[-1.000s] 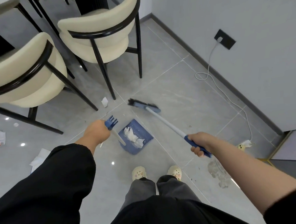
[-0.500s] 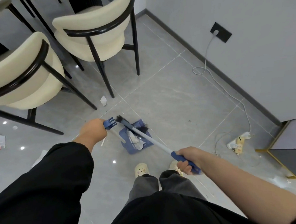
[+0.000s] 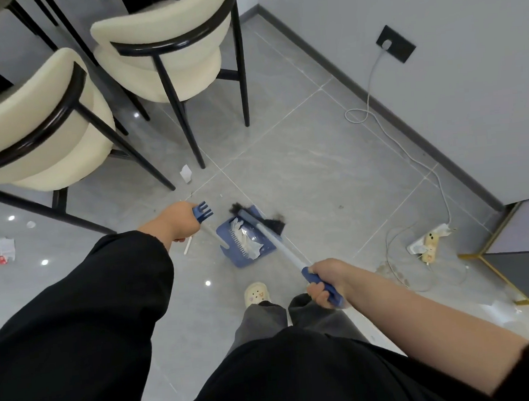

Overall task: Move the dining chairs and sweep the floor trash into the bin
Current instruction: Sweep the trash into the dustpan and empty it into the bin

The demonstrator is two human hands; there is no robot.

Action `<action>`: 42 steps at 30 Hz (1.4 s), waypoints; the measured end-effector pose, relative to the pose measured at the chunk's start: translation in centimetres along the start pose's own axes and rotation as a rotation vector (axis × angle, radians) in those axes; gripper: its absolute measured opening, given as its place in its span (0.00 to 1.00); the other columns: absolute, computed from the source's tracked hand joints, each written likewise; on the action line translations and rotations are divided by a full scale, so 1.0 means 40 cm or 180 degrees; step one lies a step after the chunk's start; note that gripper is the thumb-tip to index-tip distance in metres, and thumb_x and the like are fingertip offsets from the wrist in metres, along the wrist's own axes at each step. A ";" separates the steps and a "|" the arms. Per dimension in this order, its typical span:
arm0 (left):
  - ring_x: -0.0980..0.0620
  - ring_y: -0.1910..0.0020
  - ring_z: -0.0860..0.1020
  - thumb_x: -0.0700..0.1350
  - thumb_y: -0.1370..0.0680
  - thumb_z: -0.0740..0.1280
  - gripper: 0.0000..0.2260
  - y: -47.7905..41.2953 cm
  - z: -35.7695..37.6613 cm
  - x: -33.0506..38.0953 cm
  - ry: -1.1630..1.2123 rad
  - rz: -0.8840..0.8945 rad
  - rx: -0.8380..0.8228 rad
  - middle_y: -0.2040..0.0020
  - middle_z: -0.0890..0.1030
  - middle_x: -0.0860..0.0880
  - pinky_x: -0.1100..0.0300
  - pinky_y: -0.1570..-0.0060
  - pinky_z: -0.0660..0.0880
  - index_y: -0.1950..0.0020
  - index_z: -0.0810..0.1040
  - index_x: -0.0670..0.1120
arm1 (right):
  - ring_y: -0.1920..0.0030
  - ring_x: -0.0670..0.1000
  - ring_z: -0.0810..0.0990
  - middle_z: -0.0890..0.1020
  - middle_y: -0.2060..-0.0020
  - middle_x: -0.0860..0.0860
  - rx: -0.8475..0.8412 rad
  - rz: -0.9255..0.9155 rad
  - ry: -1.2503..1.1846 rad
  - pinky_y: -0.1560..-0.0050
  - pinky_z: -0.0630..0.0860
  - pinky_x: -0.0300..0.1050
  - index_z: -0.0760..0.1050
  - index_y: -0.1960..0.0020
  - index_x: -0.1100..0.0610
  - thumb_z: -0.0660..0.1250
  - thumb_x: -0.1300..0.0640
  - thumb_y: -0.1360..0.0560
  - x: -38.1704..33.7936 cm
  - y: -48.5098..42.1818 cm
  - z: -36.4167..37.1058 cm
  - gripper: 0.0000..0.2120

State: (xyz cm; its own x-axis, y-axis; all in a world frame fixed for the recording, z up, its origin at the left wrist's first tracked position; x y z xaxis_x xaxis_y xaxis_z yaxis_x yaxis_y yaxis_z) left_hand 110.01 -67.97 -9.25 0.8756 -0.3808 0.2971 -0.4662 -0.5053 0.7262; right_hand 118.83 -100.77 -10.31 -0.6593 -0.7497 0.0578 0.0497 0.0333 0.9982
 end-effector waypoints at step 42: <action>0.42 0.54 0.77 0.34 0.23 0.60 0.05 0.206 0.201 -0.116 0.0051 -0.0680 0.0453 0.52 0.77 0.39 0.53 0.53 0.74 0.50 0.74 0.39 | 0.83 0.46 0.61 0.67 0.74 0.52 0.0134 -0.0478 0.1252 0.82 0.59 0.31 0.66 0.54 0.60 0.56 0.55 0.21 0.073 0.069 -0.210 0.08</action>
State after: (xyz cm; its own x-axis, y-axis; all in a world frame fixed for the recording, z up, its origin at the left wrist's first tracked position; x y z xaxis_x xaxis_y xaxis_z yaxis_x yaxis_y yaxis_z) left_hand 101.10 -76.61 -9.63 0.9575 -0.2420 0.1569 -0.2825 -0.6772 0.6794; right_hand 123.33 -108.40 -7.50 -0.3199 -0.9431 -0.0906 -0.0612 -0.0749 0.9953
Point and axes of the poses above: each hand's wrist, its own y-axis away from the middle knuckle, its own z-axis out of the palm, x = y × z, the point moved 9 cm from there along -y, towards the middle knuckle
